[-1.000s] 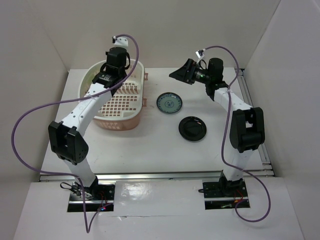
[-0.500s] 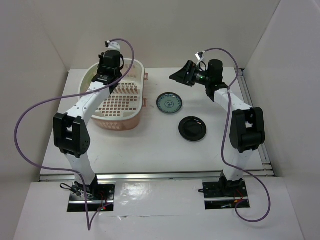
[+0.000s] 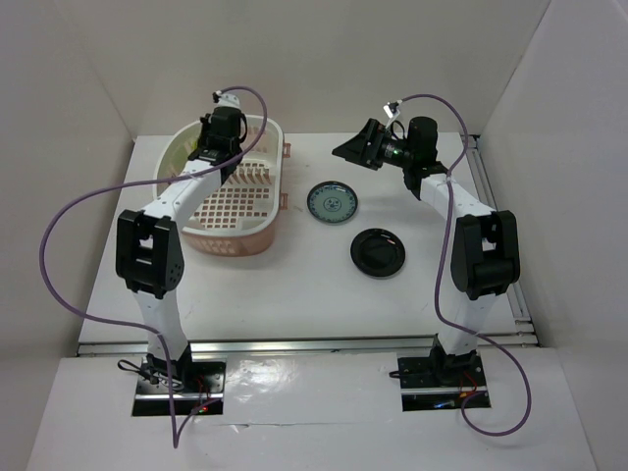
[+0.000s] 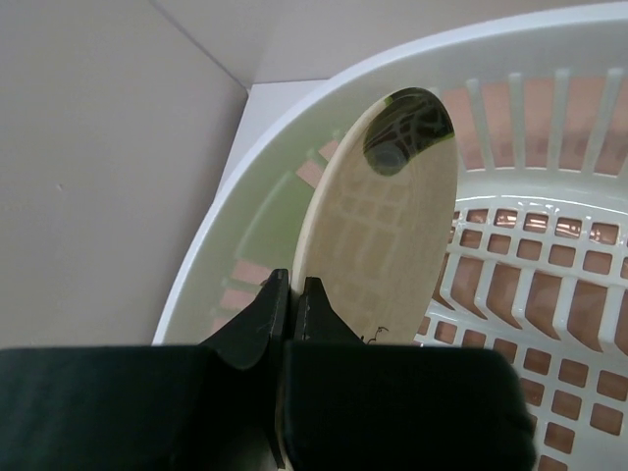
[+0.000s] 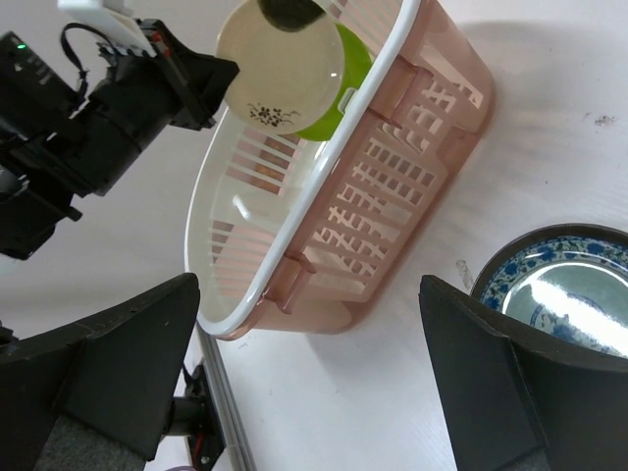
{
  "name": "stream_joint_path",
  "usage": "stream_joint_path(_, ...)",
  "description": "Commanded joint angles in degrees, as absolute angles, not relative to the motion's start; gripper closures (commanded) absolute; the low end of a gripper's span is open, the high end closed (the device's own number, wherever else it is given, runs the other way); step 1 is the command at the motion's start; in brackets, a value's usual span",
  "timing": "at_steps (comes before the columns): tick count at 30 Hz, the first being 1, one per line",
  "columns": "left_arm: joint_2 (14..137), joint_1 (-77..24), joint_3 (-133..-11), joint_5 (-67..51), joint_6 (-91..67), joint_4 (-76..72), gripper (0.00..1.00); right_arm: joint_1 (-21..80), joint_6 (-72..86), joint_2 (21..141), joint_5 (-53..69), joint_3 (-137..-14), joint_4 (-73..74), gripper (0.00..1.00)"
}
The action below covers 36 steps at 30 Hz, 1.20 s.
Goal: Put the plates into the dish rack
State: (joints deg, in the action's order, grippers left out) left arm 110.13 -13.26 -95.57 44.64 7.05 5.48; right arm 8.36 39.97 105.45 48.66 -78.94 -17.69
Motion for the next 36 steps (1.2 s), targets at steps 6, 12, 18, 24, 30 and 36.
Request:
stream_joint_path(6, 112.85, -12.92, -96.33, 45.78, 7.38, -0.26, 1.00, 8.00, 40.08, 103.62, 49.83, -78.66, -20.21, 0.00)
stream_joint_path(12, 113.47, -12.92, -95.10, 46.32, 7.91, -1.57, 1.00, 8.00, 40.61, 104.15, 50.36, -79.27, -20.74, 0.00)
stream_joint_path(18, 114.61, -12.31, -95.10, 48.17, 7.30, -1.76, 1.00, 8.00, 41.13, 104.67, 50.36, -79.28, -20.74, 0.00)
stream_joint_path(24, 114.61, -11.78, -95.10, 46.24, 6.59, -0.62, 1.00, 8.00, 41.66, 104.68, 50.89, -79.80, -21.27, 0.00)
stream_joint_path(30, 115.14, -11.78, -95.10, 44.30, 5.46, 0.44, 1.00, 8.00, 41.66, 104.68, 50.89, -79.80, -21.27, 0.00)
stream_joint_path(36, 115.66, -11.78, -95.62, 42.46, 3.87, 2.46, 1.00, 8.00, 41.66, 104.68, 50.89, -79.19, -21.27, 0.00)
